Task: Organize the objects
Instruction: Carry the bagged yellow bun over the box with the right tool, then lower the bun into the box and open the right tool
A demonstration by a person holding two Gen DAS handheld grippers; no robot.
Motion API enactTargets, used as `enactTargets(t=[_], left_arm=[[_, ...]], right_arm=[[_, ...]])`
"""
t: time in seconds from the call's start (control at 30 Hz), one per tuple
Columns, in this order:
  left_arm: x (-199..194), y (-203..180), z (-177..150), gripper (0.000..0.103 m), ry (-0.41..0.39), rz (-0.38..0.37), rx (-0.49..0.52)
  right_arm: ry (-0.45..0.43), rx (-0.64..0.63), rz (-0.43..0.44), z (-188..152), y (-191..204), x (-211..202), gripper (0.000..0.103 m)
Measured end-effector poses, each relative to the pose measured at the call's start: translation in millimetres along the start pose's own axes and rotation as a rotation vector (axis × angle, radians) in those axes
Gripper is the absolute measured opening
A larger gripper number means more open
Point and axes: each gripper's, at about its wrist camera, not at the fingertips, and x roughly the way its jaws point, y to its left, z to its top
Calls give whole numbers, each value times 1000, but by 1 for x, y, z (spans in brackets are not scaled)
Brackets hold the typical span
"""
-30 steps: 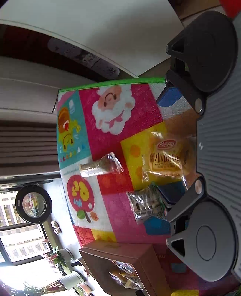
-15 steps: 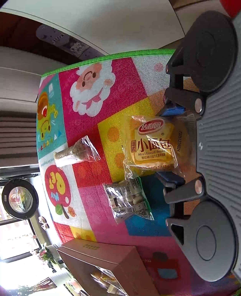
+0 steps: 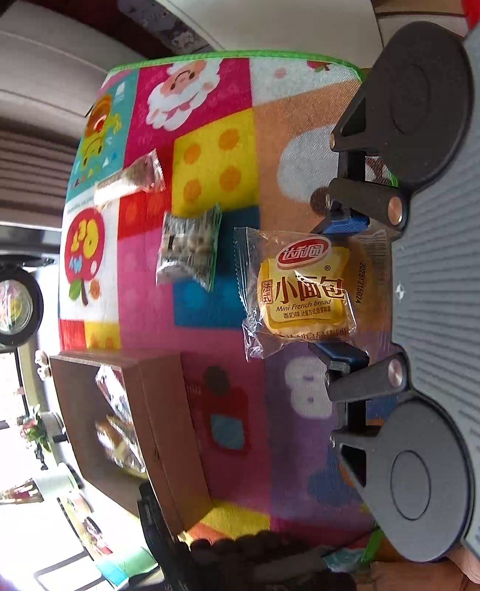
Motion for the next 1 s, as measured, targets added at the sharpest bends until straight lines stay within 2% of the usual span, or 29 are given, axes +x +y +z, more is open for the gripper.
enactTargets(t=[0.2, 0.3, 0.43, 0.5, 0.57, 0.63, 0.77, 1.0], left_arm=[[1, -2, -1, 17, 2, -4, -3], [1, -2, -2, 17, 2, -4, -3], [1, -2, -2, 17, 2, -4, -4], [2, -2, -2, 17, 2, -4, -3], [2, -3, -2, 17, 2, -4, -2], [2, -3, -2, 17, 2, -4, -4], [2, -3, -2, 17, 2, -4, -3], [2, -2, -2, 17, 3, -5, -4]], right_arm=[[-17, -41, 42, 10, 27, -11, 55], [-30, -31, 99, 25, 33, -19, 55], [-119, -59, 116, 66, 51, -42, 55], [-194, -75, 125, 98, 62, -53, 56], [-227, -71, 139, 129, 70, -53, 56], [-220, -58, 158, 158, 80, -43, 56], [-175, -64, 161, 195, 106, -5, 56], [-161, -132, 65, 218, 143, 56, 56]])
